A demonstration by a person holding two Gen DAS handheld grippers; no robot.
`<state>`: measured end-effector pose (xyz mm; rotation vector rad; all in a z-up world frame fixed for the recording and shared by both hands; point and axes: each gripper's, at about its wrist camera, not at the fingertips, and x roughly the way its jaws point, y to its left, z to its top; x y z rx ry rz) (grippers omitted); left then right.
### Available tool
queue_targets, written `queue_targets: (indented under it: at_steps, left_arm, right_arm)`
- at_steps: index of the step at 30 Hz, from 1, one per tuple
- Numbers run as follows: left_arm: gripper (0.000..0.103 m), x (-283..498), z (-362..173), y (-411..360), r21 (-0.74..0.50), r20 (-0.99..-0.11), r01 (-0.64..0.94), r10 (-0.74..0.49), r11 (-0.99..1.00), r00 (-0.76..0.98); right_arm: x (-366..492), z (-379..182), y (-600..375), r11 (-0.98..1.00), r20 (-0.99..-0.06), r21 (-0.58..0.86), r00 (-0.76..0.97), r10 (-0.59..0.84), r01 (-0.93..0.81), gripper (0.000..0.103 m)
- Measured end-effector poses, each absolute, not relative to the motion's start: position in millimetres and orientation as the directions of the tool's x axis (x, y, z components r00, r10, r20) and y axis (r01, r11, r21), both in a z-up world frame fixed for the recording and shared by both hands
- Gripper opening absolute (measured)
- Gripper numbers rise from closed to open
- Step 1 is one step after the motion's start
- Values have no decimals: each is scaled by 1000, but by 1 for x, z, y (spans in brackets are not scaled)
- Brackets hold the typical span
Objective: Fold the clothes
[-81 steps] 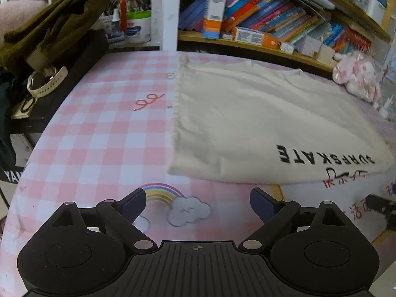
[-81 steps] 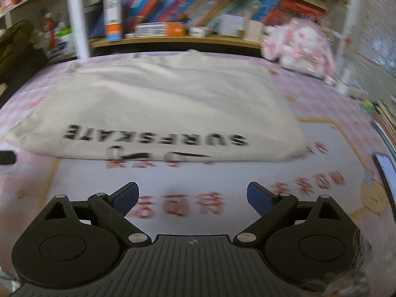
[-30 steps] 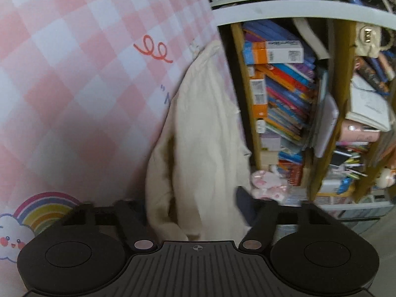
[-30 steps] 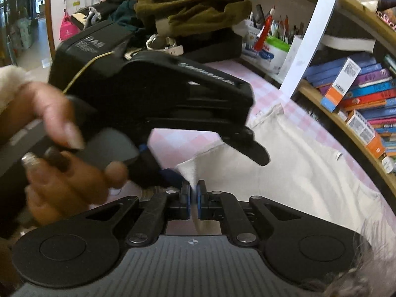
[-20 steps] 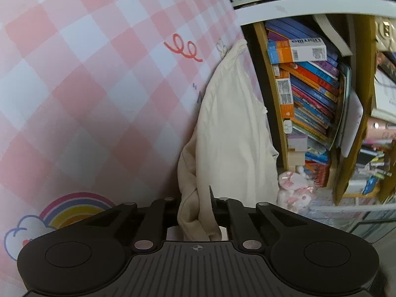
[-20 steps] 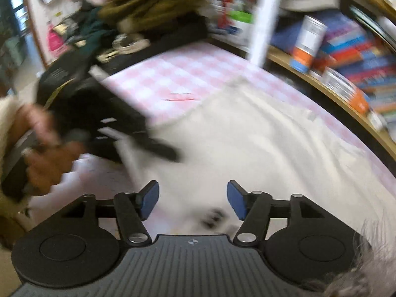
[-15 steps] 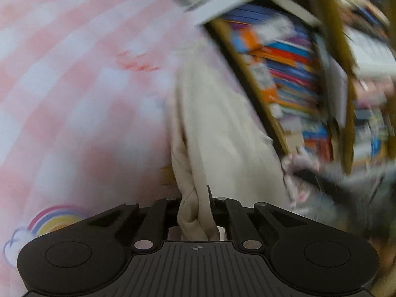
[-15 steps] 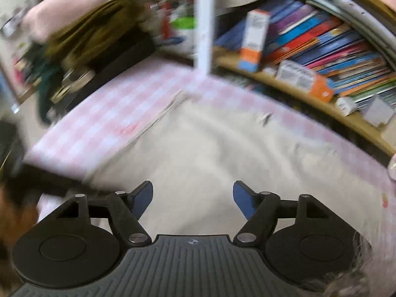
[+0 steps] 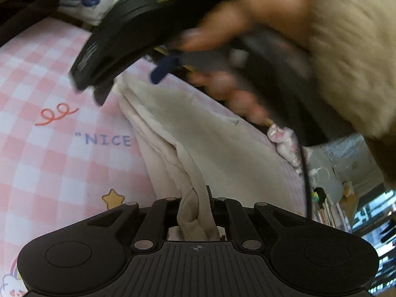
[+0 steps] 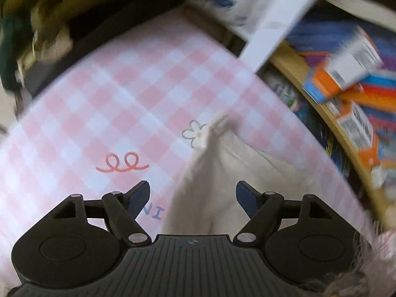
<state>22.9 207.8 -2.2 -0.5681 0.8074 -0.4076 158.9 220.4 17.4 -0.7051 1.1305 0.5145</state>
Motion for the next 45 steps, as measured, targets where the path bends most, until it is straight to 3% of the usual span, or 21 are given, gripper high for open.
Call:
queue_targets:
  at_steps: [6,8,10,12,31,45]
  left_arm:
    - [6,21,3,202,-590,-546,182,-555,787,628]
    - [6,21,5,200,-581,-543,200,-559,789,627]
    - [6,19,7,199,-564,-544,218,-556,797,628]
    - [6,16,11,197,-541,-540,241,-553,805,635]
    - [6,3,65,122,-381,-463,429,-570,819,679]
    - [6,5,73,-7,-257,-516,375,-454,891,726]
  right_arm:
    - [166,-4,230,627,-929,-329,362,-79,-706,71]
    - [170,-6,224,639,-931,-328,354,-92,-696,62]
    - [175,-6,215,665,-937,-307,337,-88,-681,22]
    - [179,-4,207,683,-943,-287,324,-77,-671,9]
    - [182,105,53,765,-882,-217,458,113,-606,7]
    - [171,119,-101,774,-780,-134,547,304,-620,7]
